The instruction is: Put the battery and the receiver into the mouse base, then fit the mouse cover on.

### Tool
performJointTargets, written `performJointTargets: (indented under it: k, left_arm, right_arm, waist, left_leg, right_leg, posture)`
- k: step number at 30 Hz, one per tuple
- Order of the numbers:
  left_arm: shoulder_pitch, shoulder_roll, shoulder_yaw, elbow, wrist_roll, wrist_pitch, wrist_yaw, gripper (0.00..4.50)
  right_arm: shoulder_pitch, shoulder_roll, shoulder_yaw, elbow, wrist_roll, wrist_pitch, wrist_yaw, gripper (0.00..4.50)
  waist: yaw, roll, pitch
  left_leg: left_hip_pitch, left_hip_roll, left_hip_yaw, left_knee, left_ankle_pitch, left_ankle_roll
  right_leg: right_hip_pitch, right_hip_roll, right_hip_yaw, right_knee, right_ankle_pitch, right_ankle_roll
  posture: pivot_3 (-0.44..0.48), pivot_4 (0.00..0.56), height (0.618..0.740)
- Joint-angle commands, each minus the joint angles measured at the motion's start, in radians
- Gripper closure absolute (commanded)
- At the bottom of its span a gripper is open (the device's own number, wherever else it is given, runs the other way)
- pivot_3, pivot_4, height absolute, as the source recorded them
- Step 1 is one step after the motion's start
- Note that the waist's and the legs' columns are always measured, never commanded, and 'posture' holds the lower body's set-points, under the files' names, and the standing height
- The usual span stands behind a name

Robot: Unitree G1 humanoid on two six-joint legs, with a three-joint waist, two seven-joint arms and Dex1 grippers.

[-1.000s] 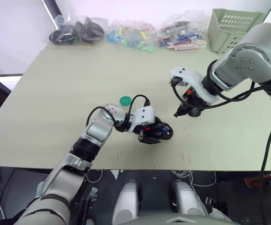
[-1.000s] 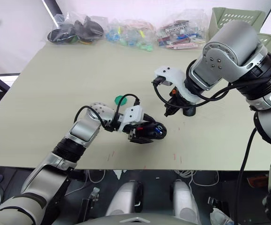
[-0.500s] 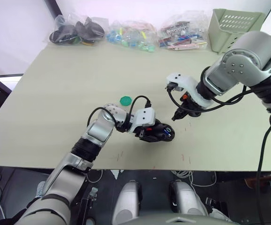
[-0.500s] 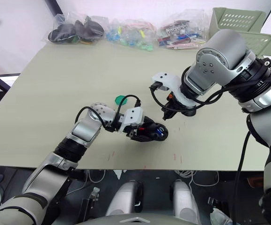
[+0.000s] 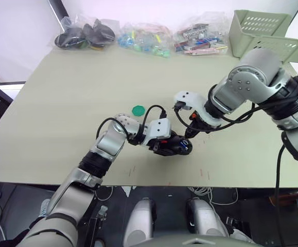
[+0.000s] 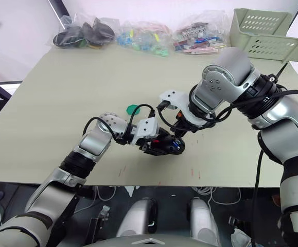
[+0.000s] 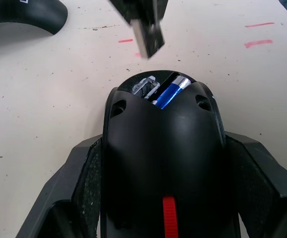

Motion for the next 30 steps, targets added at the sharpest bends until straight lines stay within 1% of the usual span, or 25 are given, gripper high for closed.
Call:
performJointTargets:
  k: [1, 10, 30]
  left_arm:
    - [0.004, -0.004, 0.002, -0.022, 0.008, 0.01, 0.021, 1.58]
    - [0.014, -0.005, -0.001, -0.04, 0.008, 0.033, 0.036, 1.58]
    - [0.02, -0.008, -0.004, -0.067, 0.005, 0.058, 0.045, 1.58]
  right_arm:
    - [0.002, 0.011, -0.013, 0.005, -0.012, 0.005, -0.016, 4.5]
    - [0.034, 0.034, -0.018, 0.024, -0.062, 0.005, -0.029, 4.5]
    - [0.099, 0.06, -0.026, 0.027, -0.192, 0.005, 0.011, 4.5]
  waist:
    - [0.001, 0.0, 0.0]
    - [0.001, 0.0, 0.0]
    - [0.001, 0.0, 0.0]
  left_leg:
    - [0.0, 0.0, 0.0, 0.0, 0.0, 0.0]
    - [0.0, 0.0, 0.0, 0.0, 0.0, 0.0]
    - [0.0, 0.0, 0.0, 0.001, 0.0, 0.0]
  right_leg:
    - [0.0, 0.0, 0.0, 0.0, 0.0, 0.0]
    - [0.0, 0.0, 0.0, 0.0, 0.0, 0.0]
    - [0.0, 0.0, 0.0, 0.0, 0.0, 0.0]
  posture:
    - [0.0, 0.15, 0.74]
    - [0.0, 0.15, 0.74]
    - [0.0, 0.15, 0.74]
